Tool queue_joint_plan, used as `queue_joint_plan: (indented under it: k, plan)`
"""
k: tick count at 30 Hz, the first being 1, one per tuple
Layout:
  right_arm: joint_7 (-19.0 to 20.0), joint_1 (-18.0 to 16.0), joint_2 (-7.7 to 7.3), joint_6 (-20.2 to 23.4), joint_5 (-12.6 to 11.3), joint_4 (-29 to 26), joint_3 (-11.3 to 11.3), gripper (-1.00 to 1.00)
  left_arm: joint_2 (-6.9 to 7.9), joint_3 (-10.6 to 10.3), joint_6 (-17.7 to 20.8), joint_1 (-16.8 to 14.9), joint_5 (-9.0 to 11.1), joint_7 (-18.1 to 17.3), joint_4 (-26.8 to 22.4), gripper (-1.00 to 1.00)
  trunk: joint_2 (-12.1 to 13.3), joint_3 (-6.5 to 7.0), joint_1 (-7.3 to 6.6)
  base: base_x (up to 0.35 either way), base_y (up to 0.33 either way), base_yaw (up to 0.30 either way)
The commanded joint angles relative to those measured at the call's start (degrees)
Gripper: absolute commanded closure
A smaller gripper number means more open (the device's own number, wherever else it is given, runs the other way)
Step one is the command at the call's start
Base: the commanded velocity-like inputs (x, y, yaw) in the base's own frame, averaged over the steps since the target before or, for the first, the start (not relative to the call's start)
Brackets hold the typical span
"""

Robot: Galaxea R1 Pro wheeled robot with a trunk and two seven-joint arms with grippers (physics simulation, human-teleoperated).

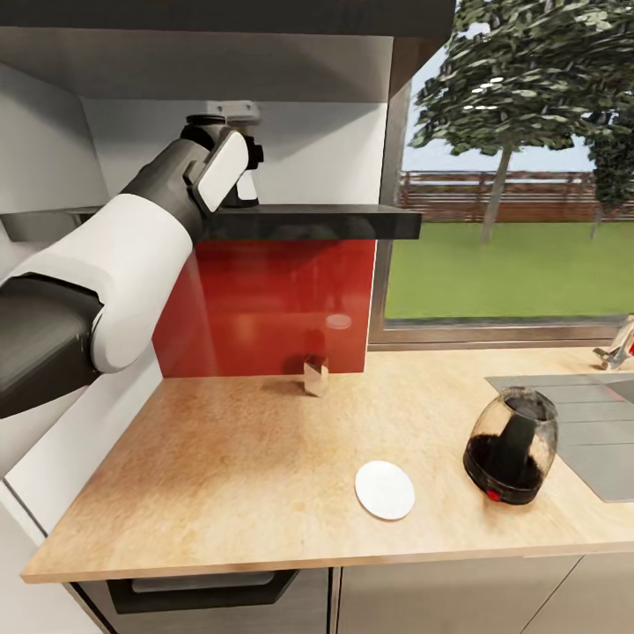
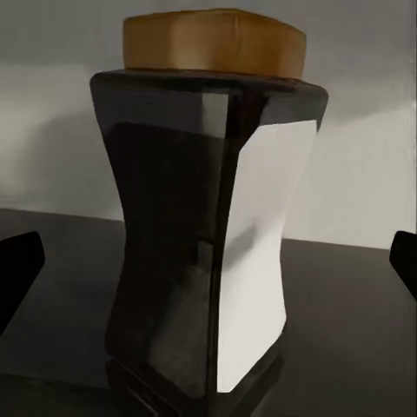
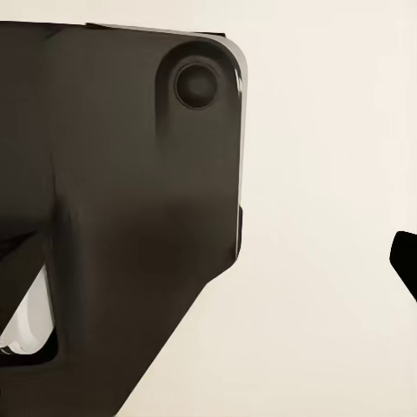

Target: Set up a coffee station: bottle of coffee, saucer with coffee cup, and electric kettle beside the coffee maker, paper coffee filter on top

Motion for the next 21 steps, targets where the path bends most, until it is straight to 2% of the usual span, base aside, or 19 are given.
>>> queue_joint_plan:
  k: [1, 10, 21]
  plan:
    - [-0.2, 0.0, -0.02, -0.1, -0.4, -0.1, 0.5, -1.0, 0.05, -0.5, 0.2, -0.1, 0.6, 0.5, -0.2, -1.0, -0.1, -0.12, 0.04, 0.0, 0.0, 0.0]
    - [-0.2, 0.0, 0.04, -0.1, -0.3, -0.1, 0.5, -1.0, 1.09, -0.4, 0.2, 0.0, 0.6, 0.5, -0.5, -1.0, -0.1, -0.12, 0.04, 0.035, 0.0, 0.0]
    - [-0.1, 0.0, 0.08, -0.1, 0.2, -0.1, 0.8, -1.0, 1.27, -0.4, 0.2, 0.0, 0.6, 0.5, -0.4, -1.0, -0.1, -0.12, 0.04, 0.043, 0.0, 0.0]
